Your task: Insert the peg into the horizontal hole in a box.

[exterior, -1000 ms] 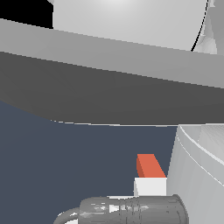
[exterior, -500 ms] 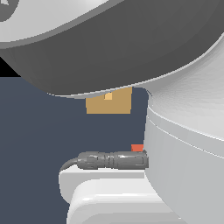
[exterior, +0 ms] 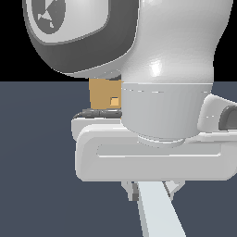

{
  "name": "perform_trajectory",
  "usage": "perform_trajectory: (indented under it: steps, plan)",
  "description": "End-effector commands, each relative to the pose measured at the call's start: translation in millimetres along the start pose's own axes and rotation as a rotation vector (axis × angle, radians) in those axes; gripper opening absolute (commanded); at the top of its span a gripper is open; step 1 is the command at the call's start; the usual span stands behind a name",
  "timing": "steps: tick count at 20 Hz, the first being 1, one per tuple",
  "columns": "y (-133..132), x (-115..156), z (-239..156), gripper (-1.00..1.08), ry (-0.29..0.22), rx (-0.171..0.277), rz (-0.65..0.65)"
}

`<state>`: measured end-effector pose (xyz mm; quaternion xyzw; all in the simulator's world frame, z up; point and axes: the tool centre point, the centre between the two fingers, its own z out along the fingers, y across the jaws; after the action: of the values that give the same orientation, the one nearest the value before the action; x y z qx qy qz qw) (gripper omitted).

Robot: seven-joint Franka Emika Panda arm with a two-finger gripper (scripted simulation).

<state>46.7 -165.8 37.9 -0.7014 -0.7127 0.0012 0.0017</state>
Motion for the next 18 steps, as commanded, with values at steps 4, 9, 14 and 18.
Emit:
perform_trajectory:
  steps: [4,9,14,18]
  plan:
    - [-14,59,-15,-1.00,-0.001,-0.004,-0.003]
    - [-28,117,-28,-1.00,-0.001,-0.004,-0.005]
    - [-41,172,-40,-1.00,-0.001,-0.004,-0.007]
    - [-49,210,-48,-1.00,-0.001,-0.004,-0.007]
